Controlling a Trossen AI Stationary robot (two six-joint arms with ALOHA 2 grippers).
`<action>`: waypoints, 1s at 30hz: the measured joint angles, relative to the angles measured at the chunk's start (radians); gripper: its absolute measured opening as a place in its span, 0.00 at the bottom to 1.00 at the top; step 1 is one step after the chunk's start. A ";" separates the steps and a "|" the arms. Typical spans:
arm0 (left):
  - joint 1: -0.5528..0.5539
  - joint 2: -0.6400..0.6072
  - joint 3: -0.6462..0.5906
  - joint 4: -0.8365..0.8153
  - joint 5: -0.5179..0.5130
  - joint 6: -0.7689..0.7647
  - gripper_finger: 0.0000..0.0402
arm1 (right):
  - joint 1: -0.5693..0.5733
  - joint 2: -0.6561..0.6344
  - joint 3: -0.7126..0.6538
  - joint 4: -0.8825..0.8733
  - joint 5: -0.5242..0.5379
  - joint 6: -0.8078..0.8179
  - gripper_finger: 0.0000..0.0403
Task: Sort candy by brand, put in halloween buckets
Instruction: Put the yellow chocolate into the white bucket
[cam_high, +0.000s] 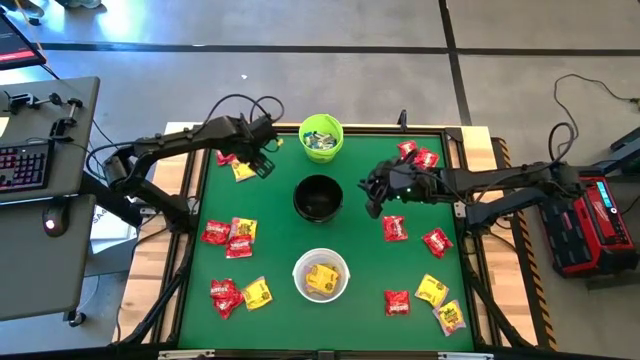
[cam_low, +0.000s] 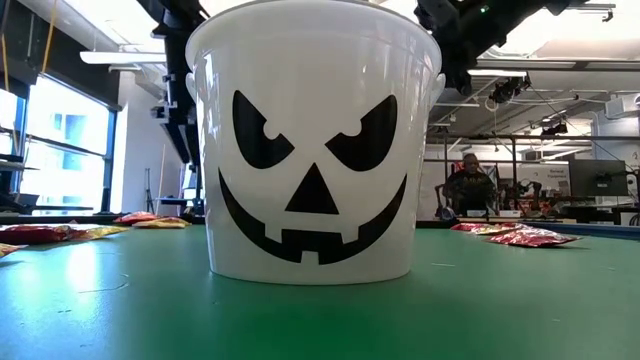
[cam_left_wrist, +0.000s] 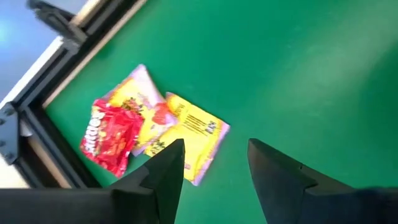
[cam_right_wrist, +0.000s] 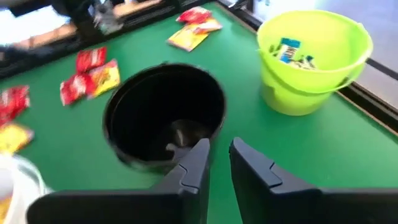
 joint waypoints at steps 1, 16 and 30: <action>0.002 0.000 0.000 0.000 -0.008 -0.012 0.43 | 0.000 0.000 0.000 -0.001 -0.009 -0.009 0.13; 0.130 0.033 0.000 0.000 0.072 0.137 0.44 | -0.029 0.003 0.000 0.004 -0.022 -0.069 0.13; 0.166 0.227 0.000 0.055 0.028 0.218 0.52 | -0.029 0.003 0.001 0.004 -0.022 -0.025 0.13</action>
